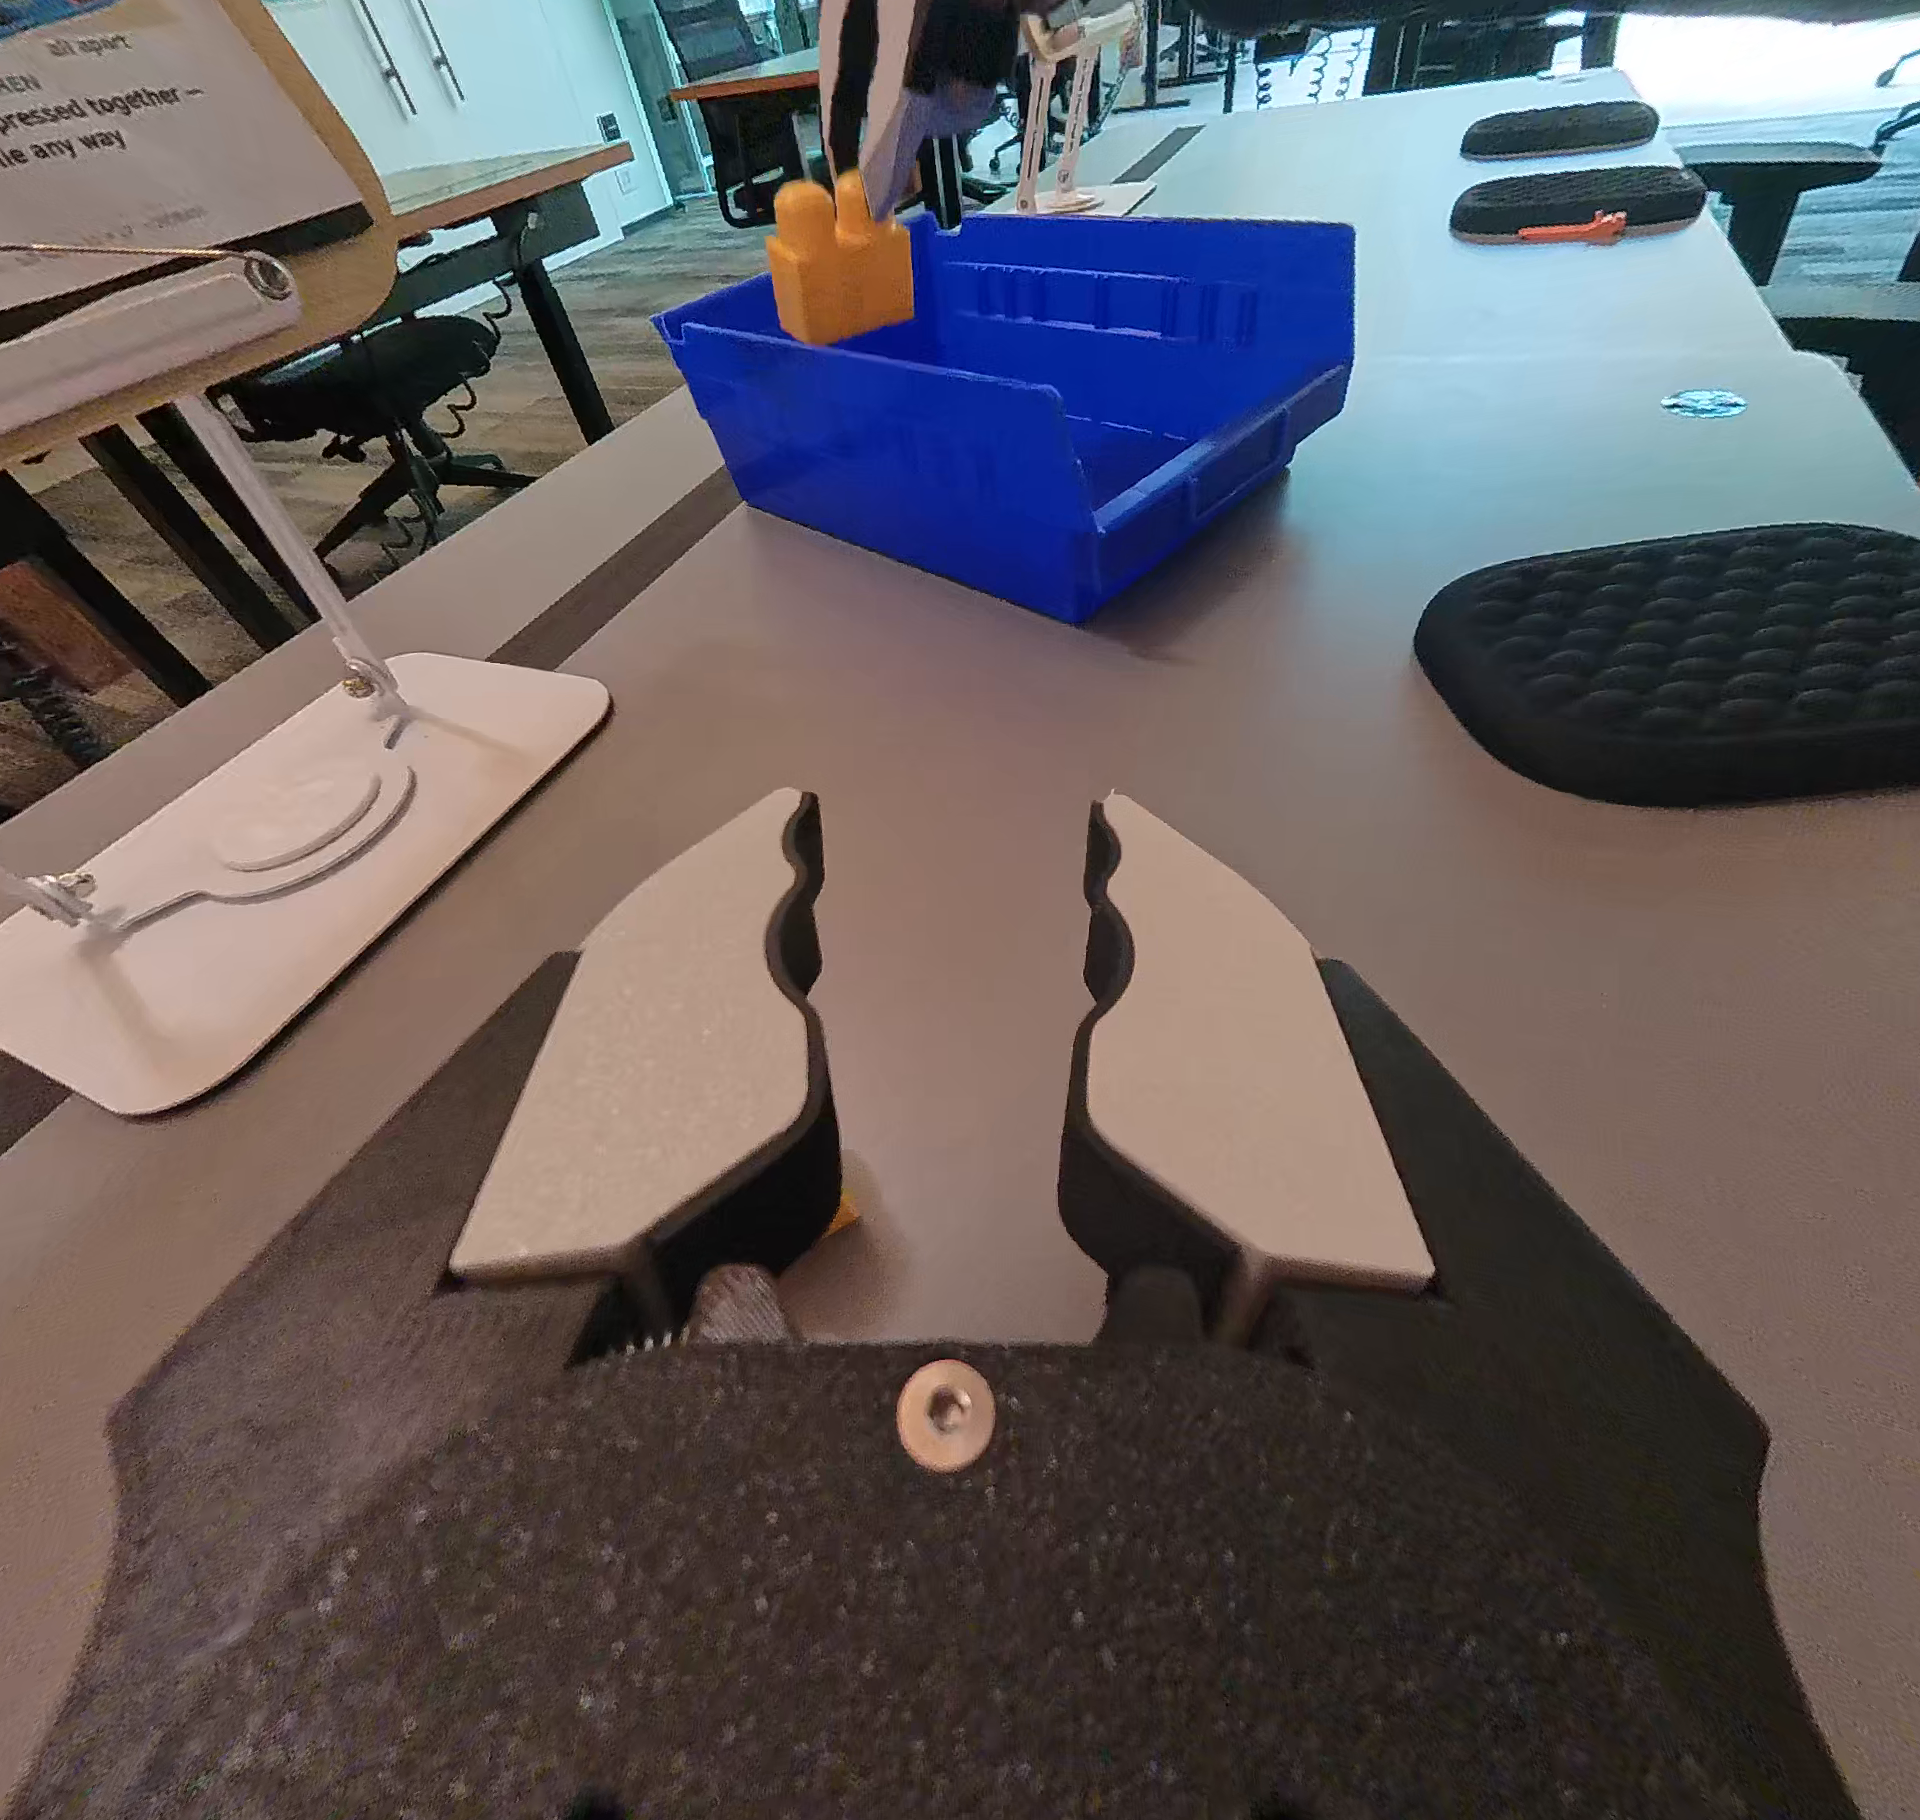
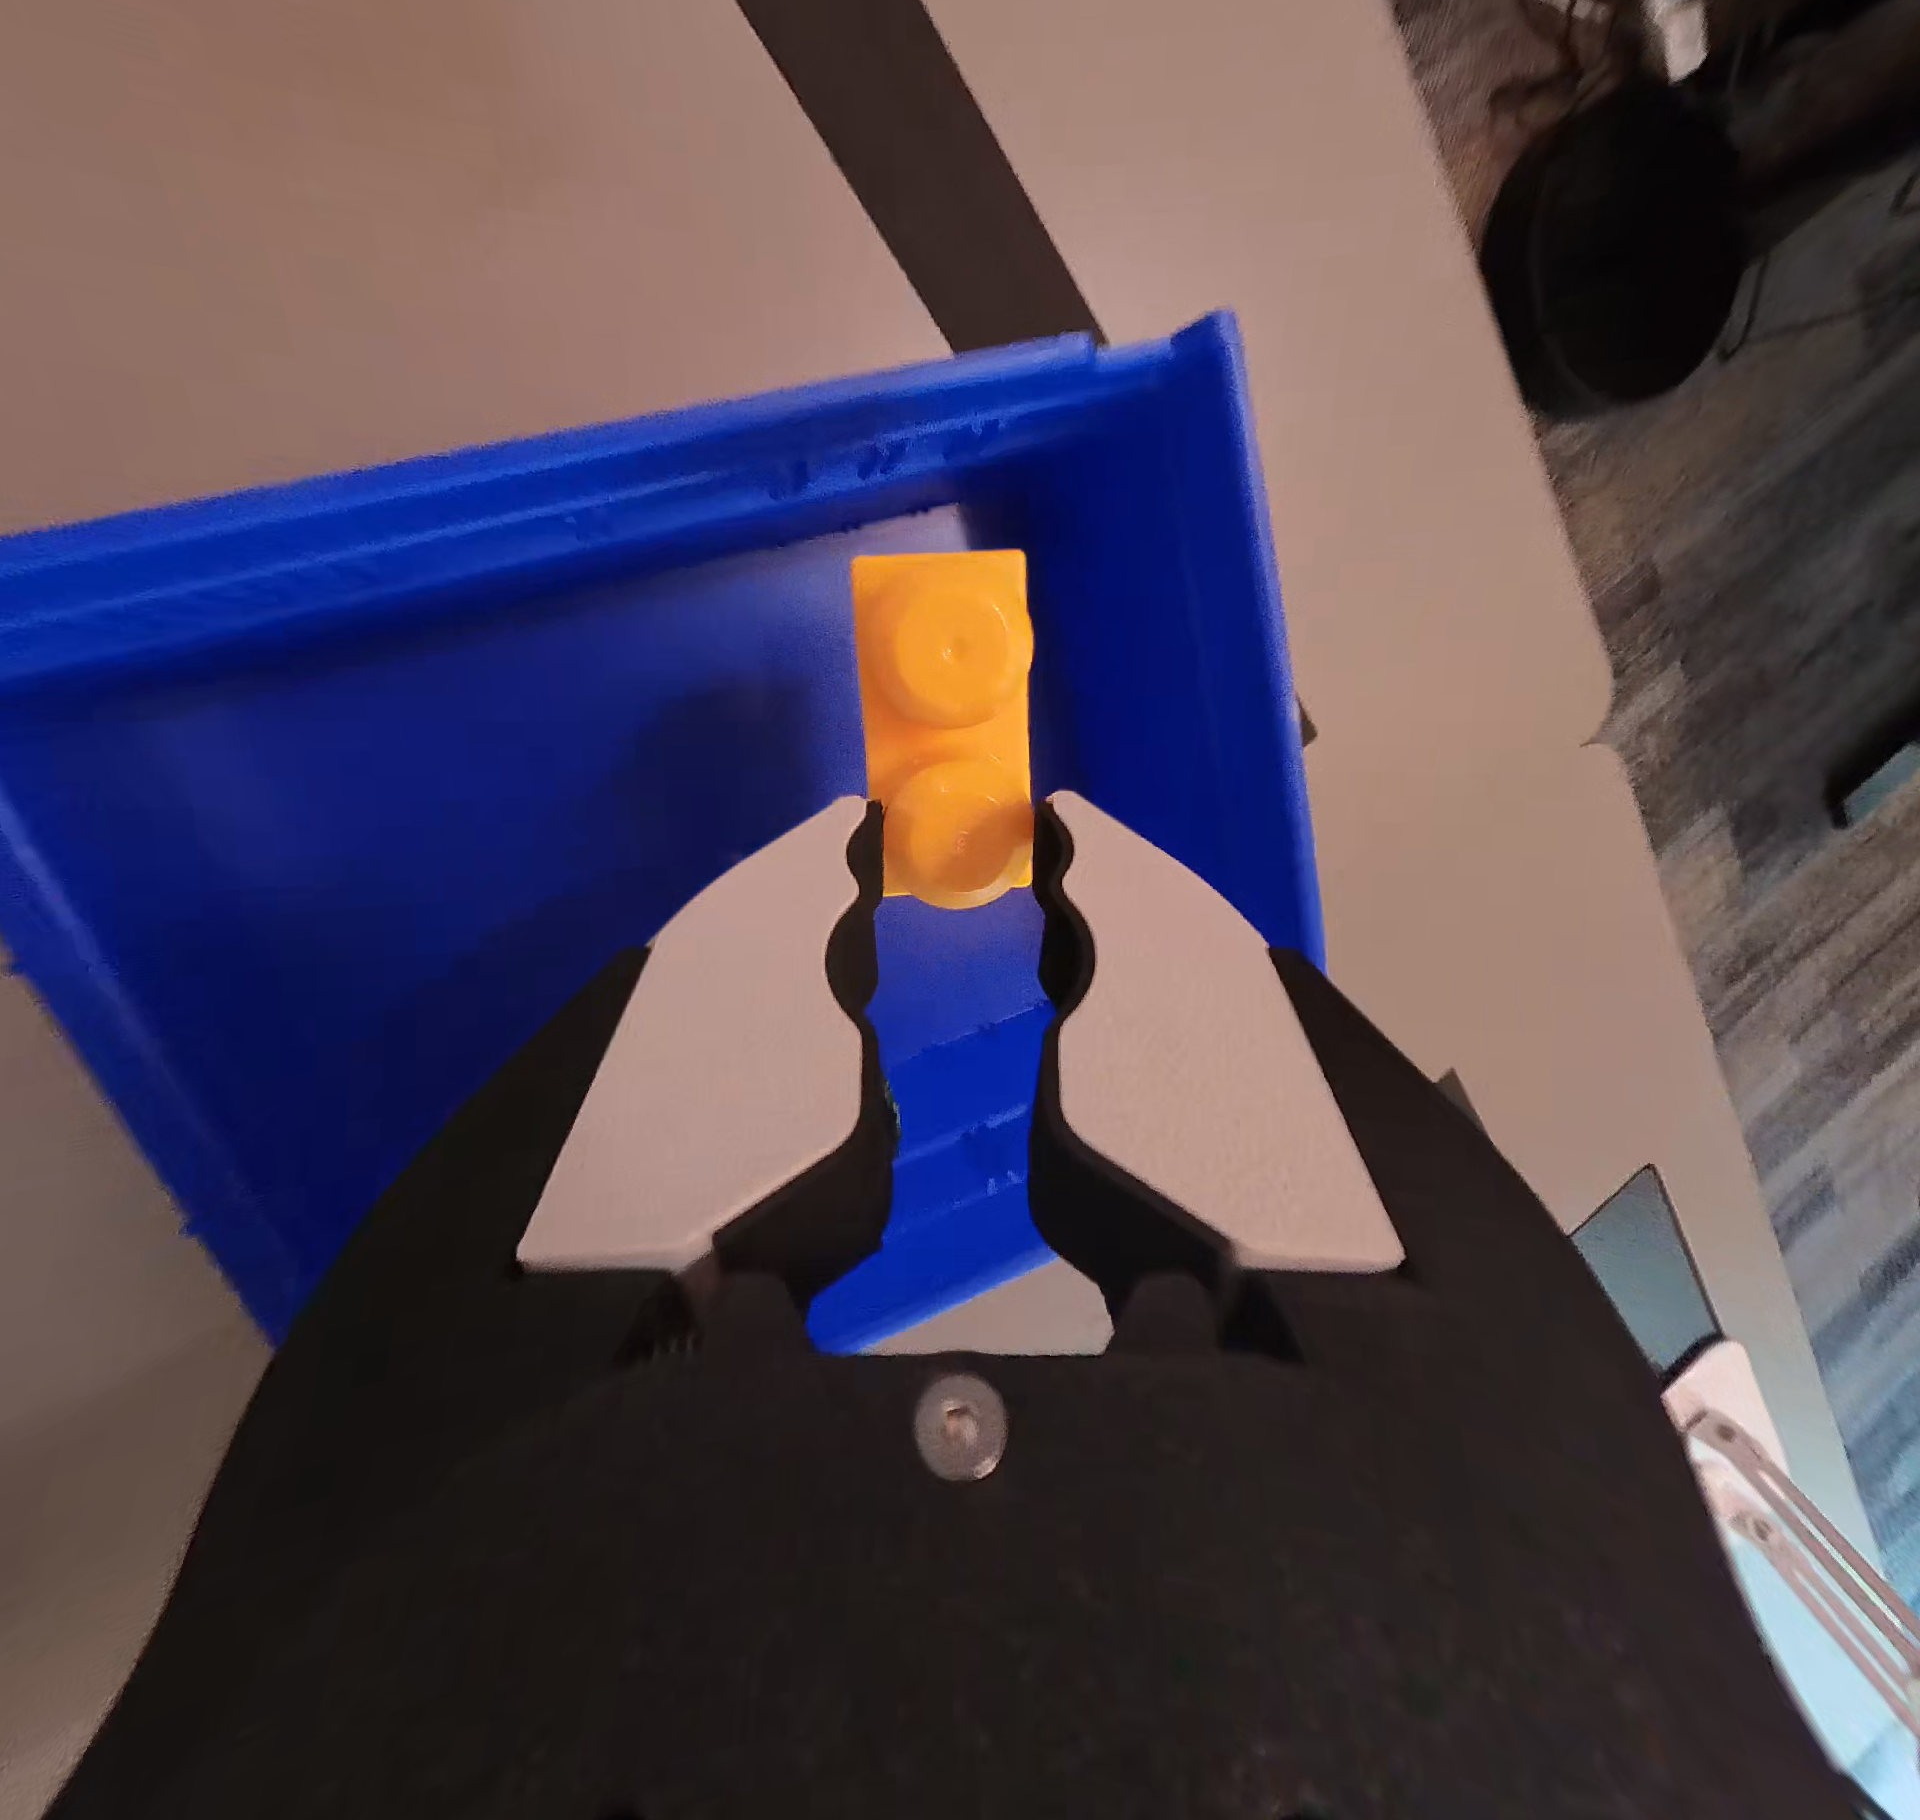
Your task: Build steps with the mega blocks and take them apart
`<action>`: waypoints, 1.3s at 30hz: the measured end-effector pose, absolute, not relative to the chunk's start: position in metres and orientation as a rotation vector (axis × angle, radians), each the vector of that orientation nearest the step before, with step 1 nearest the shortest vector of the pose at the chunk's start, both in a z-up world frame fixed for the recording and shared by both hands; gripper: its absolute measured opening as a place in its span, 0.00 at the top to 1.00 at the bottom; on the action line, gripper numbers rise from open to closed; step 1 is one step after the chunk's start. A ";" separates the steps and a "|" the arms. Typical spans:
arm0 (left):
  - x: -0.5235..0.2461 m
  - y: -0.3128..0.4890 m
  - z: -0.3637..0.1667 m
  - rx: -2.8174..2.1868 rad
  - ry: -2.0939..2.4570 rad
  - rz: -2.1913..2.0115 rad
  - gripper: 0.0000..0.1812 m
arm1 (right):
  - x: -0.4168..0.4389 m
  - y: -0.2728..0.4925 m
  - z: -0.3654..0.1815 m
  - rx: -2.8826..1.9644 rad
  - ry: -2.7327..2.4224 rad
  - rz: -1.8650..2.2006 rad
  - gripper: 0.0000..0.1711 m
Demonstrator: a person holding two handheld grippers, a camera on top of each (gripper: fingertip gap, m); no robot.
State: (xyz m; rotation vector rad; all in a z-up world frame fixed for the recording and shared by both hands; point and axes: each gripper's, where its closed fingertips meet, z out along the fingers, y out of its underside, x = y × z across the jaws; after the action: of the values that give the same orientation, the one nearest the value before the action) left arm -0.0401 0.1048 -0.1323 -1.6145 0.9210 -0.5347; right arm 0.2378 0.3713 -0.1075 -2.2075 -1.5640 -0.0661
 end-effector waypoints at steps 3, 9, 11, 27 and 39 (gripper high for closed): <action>-0.043 0.108 -0.137 -1.629 0.924 -0.521 0.74 | 0.241 0.386 -0.138 -2.248 -1.600 -0.108 0.84; -0.044 0.110 -0.137 -1.631 0.914 -0.534 0.76 | 0.228 0.404 -0.172 -2.223 -1.661 -0.080 0.84; -0.043 0.110 -0.138 -1.636 0.916 -0.543 0.76 | 0.226 0.409 -0.177 -2.223 -1.679 -0.098 0.84; -0.044 0.111 -0.141 -1.644 0.925 -0.530 0.76 | 0.227 0.438 -0.186 -2.129 -1.707 -0.393 0.82; -0.068 0.123 -0.131 -1.678 0.814 -0.454 0.76 | 0.152 0.413 -0.073 -1.842 -1.461 -0.213 0.80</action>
State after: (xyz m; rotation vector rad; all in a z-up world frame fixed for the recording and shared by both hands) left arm -0.0677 0.1233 -0.1310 -1.6780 0.8143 -0.4536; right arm 0.1524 0.4134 -0.0734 -1.8416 -1.4611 -0.2130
